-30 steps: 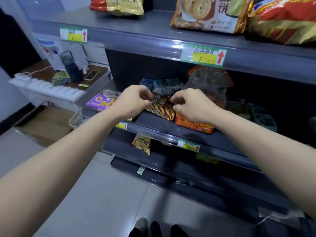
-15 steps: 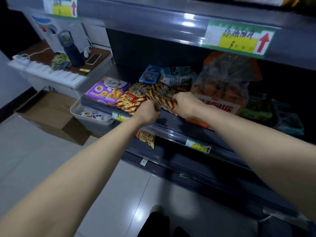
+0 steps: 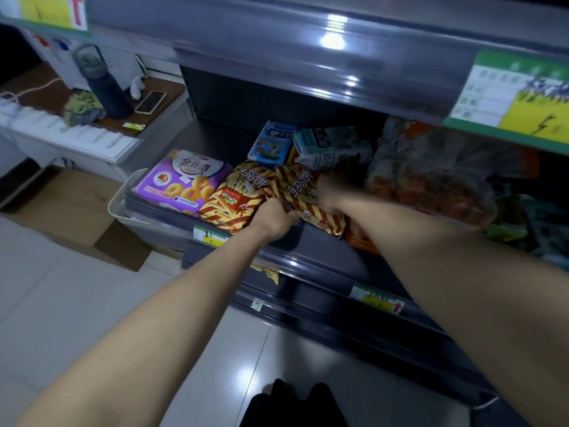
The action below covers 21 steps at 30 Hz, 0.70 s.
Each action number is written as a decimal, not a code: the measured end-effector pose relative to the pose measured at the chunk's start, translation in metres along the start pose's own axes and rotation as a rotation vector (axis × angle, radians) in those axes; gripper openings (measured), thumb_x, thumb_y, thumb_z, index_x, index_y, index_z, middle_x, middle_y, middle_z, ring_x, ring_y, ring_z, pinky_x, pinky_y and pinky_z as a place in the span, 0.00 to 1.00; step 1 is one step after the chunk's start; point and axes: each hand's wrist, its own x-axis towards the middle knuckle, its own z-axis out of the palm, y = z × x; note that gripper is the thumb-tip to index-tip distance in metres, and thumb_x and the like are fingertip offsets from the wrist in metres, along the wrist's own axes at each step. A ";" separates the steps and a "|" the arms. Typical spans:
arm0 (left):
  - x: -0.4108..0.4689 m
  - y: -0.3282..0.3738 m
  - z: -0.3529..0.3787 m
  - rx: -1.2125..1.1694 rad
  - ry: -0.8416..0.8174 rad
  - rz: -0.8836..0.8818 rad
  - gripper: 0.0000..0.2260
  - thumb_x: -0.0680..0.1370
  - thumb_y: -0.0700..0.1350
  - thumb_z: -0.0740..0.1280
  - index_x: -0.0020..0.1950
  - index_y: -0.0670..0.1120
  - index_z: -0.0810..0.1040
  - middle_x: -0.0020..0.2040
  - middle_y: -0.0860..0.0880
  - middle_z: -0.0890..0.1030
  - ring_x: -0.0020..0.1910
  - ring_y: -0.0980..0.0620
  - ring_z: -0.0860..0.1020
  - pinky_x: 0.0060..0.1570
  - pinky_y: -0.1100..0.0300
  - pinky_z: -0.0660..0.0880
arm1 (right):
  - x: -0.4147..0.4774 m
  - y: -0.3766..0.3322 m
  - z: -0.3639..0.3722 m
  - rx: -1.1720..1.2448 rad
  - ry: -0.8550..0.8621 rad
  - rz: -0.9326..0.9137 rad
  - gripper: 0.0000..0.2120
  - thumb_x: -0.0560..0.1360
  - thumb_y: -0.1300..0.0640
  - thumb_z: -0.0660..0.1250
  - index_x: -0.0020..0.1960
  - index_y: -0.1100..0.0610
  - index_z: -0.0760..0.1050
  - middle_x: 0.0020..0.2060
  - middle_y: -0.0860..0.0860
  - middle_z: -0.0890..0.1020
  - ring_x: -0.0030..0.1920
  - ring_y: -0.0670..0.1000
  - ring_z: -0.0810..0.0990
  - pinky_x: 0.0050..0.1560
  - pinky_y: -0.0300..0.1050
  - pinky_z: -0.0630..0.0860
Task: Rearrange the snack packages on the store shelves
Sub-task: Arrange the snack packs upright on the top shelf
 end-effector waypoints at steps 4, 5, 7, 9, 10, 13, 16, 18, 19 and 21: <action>0.007 0.000 0.001 -0.114 -0.010 -0.042 0.11 0.78 0.48 0.65 0.45 0.40 0.77 0.44 0.42 0.80 0.46 0.42 0.79 0.53 0.50 0.78 | 0.012 -0.003 0.004 0.028 0.006 0.025 0.10 0.79 0.65 0.59 0.57 0.65 0.75 0.49 0.57 0.79 0.50 0.56 0.78 0.44 0.44 0.73; 0.009 0.000 0.001 -0.139 -0.003 -0.047 0.12 0.78 0.48 0.65 0.48 0.38 0.77 0.47 0.41 0.81 0.49 0.40 0.80 0.54 0.48 0.78 | 0.013 -0.004 0.003 0.039 0.021 0.028 0.10 0.79 0.64 0.59 0.56 0.65 0.75 0.45 0.56 0.78 0.48 0.55 0.78 0.43 0.44 0.72; 0.011 -0.001 0.001 -0.176 0.030 -0.061 0.14 0.77 0.48 0.66 0.52 0.37 0.77 0.50 0.39 0.81 0.50 0.39 0.80 0.54 0.46 0.78 | 0.014 -0.005 0.002 0.078 0.031 0.024 0.11 0.80 0.62 0.59 0.59 0.65 0.74 0.49 0.57 0.78 0.52 0.56 0.78 0.47 0.46 0.73; 0.010 -0.002 0.000 -0.196 0.067 -0.056 0.14 0.76 0.47 0.67 0.54 0.37 0.76 0.50 0.39 0.81 0.49 0.39 0.80 0.54 0.46 0.78 | 0.011 -0.005 0.001 0.126 0.026 0.011 0.12 0.81 0.60 0.58 0.61 0.64 0.72 0.57 0.59 0.78 0.57 0.57 0.77 0.51 0.44 0.73; 0.008 -0.001 -0.001 -0.203 0.080 -0.051 0.14 0.76 0.48 0.68 0.54 0.37 0.76 0.50 0.39 0.81 0.49 0.40 0.80 0.53 0.46 0.78 | 0.009 -0.005 0.000 0.151 0.030 -0.001 0.12 0.81 0.60 0.58 0.61 0.64 0.72 0.58 0.59 0.77 0.58 0.57 0.77 0.50 0.43 0.72; -0.004 0.004 -0.006 -0.200 0.132 -0.036 0.17 0.75 0.49 0.69 0.57 0.38 0.74 0.53 0.40 0.80 0.51 0.40 0.79 0.54 0.46 0.78 | -0.002 -0.008 -0.003 0.210 0.057 -0.024 0.15 0.81 0.57 0.59 0.63 0.64 0.71 0.59 0.59 0.76 0.59 0.57 0.76 0.48 0.42 0.67; -0.020 0.009 -0.011 -0.147 0.222 -0.021 0.22 0.74 0.47 0.70 0.63 0.39 0.70 0.57 0.40 0.79 0.55 0.40 0.78 0.56 0.47 0.77 | -0.017 -0.013 -0.009 0.233 0.100 -0.022 0.17 0.80 0.57 0.60 0.67 0.63 0.69 0.61 0.59 0.75 0.60 0.57 0.75 0.52 0.44 0.71; -0.035 0.013 -0.015 -0.103 0.264 0.003 0.21 0.74 0.44 0.71 0.63 0.39 0.70 0.57 0.41 0.79 0.55 0.40 0.79 0.56 0.47 0.77 | -0.032 -0.013 -0.012 0.224 0.159 -0.038 0.19 0.79 0.59 0.60 0.69 0.63 0.67 0.62 0.60 0.75 0.61 0.58 0.75 0.55 0.46 0.73; -0.044 0.015 -0.016 -0.091 0.279 0.017 0.20 0.74 0.42 0.70 0.63 0.39 0.71 0.57 0.41 0.80 0.54 0.41 0.79 0.56 0.47 0.77 | -0.041 -0.011 -0.012 0.229 0.175 -0.046 0.19 0.79 0.61 0.59 0.69 0.63 0.66 0.62 0.60 0.76 0.61 0.58 0.76 0.54 0.45 0.73; -0.066 0.018 -0.017 -0.067 0.301 0.042 0.18 0.74 0.39 0.70 0.62 0.39 0.72 0.57 0.41 0.80 0.55 0.41 0.79 0.56 0.48 0.77 | -0.063 -0.005 -0.009 0.275 0.203 -0.059 0.17 0.77 0.65 0.59 0.66 0.63 0.69 0.59 0.60 0.77 0.57 0.58 0.77 0.50 0.45 0.74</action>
